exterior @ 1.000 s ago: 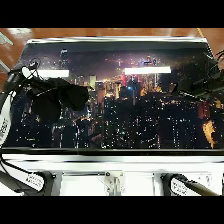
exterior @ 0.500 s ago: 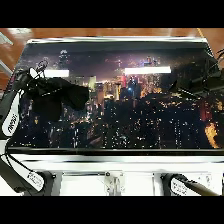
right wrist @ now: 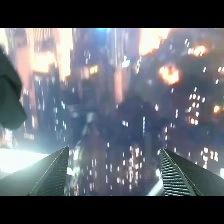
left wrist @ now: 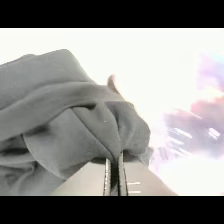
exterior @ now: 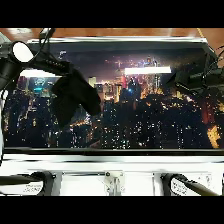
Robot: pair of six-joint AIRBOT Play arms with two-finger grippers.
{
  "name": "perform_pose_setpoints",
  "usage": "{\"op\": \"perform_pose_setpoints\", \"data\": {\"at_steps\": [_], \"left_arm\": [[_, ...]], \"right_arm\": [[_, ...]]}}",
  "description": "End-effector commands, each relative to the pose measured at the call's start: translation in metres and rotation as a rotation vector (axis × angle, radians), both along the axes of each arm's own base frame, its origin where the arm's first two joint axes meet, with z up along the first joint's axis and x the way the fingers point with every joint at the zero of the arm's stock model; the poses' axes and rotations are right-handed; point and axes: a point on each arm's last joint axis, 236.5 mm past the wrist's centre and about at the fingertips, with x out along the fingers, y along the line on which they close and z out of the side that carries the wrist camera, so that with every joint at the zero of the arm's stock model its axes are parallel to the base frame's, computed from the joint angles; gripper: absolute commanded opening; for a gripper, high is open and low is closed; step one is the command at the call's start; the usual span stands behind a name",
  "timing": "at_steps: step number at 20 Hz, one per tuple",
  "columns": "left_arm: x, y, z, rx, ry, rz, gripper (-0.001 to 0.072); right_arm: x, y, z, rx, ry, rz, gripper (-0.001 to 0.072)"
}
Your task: Fold the shirts.
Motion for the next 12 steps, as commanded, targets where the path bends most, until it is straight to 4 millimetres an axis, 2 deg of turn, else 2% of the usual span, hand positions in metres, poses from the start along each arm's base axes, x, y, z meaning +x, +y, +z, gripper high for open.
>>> {"op": "perform_pose_setpoints", "data": {"at_steps": [1,3,5,7,8,9,10,11,12], "left_arm": [[-0.082,-0.095,0.025,-0.033,0.005,-0.215,0.0036],[-0.114,-0.142,0.004,-0.065,0.048,-0.269,0.0035],[-0.142,-0.177,-0.027,-0.086,0.098,-0.292,0.0036],[-0.158,-0.194,-0.063,-0.083,0.149,-0.29,0.0037],[-0.16,-0.197,-0.08,-0.075,0.18,-0.275,0.0038],[-0.16,-0.196,-0.089,-0.065,0.206,-0.265,0.0121],[-0.156,-0.193,-0.092,-0.06,0.211,-0.256,0.0462],[-0.151,-0.185,-0.088,-0.059,0.212,-0.239,0.0717],[-0.142,-0.167,-0.083,-0.037,0.226,-0.213,0.0714]], "right_arm": [[-0.035,0.002,-0.005,-0.04,0.096,0.103,0.0686],[-0.059,-0.011,-0.007,-0.123,0.156,0.137,0.0686],[-0.091,-0.034,-0.009,-0.241,0.239,0.167,0.0686],[-0.111,-0.053,-0.006,-0.329,0.291,0.156,0.0686],[-0.11,-0.055,-0.001,-0.337,0.27,0.139,0.0686],[-0.108,-0.053,0.002,-0.33,0.25,0.131,0.0686],[-0.107,-0.049,0.003,-0.318,0.242,0.136,0.0686],[-0.106,-0.049,0.003,-0.315,0.24,0.136,0.0686],[-0.103,-0.05,0.004,-0.319,0.225,0.129,0.0686]]}}
